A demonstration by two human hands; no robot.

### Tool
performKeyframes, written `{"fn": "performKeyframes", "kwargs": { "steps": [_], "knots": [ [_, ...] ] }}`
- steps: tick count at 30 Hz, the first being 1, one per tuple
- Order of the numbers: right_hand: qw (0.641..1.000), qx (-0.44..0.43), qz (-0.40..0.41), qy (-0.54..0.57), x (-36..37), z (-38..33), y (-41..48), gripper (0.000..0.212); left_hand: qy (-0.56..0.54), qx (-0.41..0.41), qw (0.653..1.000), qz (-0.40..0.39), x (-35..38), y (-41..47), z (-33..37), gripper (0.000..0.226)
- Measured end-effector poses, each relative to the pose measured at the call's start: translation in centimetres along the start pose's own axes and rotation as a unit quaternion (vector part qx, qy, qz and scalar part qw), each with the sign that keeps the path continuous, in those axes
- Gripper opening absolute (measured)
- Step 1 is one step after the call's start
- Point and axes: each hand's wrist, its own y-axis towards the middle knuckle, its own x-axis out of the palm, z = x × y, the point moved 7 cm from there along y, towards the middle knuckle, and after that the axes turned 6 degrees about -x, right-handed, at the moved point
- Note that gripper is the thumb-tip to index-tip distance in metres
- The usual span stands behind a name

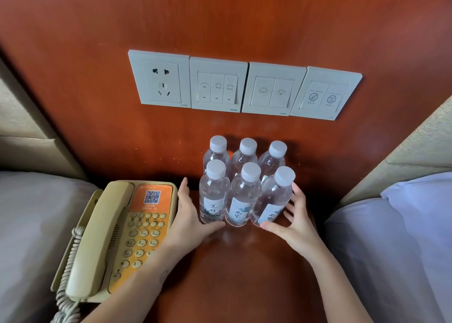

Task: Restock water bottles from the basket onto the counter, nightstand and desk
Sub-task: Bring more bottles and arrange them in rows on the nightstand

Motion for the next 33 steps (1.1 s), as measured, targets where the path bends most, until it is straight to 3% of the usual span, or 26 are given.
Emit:
{"fn": "performKeyframes", "kwargs": {
  "steps": [3,6,16,33],
  "knots": [
    [0.999,-0.005,-0.041,0.008,1.0,0.2,0.9,0.115,-0.004,-0.023,0.999,-0.046,0.0,1.1,0.0,0.135],
    [0.999,-0.016,-0.034,0.015,1.7,0.1,1.4,0.116,0.036,0.009,0.996,-0.080,0.4,1.7,0.3,0.126],
    [0.995,-0.075,0.070,0.012,2.2,-0.9,1.7,0.108,0.069,0.033,0.997,-0.023,0.0,1.4,1.1,0.117],
    [0.995,-0.066,0.078,0.021,1.0,0.2,1.8,0.110,0.057,0.041,0.997,-0.043,1.4,1.2,2.2,0.110]
  ]
}}
